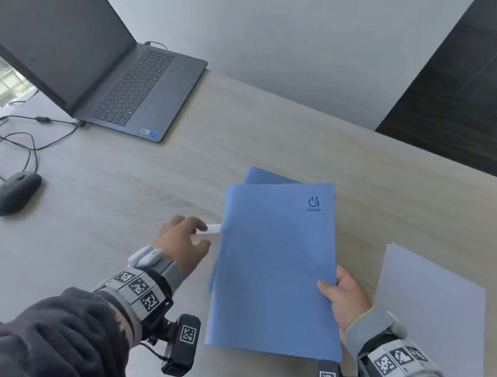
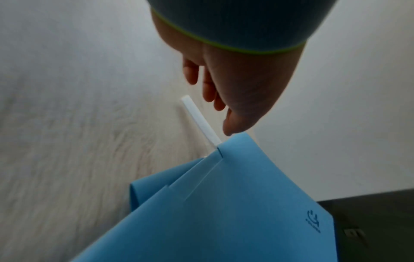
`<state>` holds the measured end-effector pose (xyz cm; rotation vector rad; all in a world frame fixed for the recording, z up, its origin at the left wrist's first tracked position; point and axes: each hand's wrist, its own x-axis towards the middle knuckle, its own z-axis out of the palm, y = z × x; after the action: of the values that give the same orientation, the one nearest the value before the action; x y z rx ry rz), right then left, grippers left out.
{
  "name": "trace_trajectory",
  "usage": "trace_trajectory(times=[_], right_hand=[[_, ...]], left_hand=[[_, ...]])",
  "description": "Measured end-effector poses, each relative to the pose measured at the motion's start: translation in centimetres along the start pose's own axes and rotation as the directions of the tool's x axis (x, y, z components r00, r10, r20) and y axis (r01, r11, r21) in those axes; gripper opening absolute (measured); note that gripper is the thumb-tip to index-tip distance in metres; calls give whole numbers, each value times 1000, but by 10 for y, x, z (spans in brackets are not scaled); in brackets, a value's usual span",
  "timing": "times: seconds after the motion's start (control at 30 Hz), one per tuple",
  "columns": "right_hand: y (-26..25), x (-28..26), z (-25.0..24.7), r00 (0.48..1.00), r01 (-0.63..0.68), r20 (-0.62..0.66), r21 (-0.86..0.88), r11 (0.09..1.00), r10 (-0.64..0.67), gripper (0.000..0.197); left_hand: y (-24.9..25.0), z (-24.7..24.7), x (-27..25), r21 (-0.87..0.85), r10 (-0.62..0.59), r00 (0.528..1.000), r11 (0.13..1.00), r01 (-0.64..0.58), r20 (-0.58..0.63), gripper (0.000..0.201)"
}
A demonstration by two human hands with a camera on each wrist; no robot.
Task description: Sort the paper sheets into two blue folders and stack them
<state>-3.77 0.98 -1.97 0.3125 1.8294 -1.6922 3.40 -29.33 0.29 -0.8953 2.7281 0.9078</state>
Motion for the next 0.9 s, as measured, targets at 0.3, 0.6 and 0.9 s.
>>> trace_trajectory(times=[0.3, 0.6, 0.9], right_hand=[[-1, -3, 1, 998, 46, 34, 68, 997, -49, 33], [-5, 4, 8, 998, 26, 61, 29, 999, -28, 33], [-15, 13, 23, 994, 27, 107, 26, 999, -30, 36]], left_hand=[[-4, 4, 23, 77, -32, 958, 997, 10, 286, 55], [-10, -1, 22, -5, -92, 921, 995, 101, 379, 37], [-15, -9, 28, -61, -123, 911, 985, 159, 394, 28]])
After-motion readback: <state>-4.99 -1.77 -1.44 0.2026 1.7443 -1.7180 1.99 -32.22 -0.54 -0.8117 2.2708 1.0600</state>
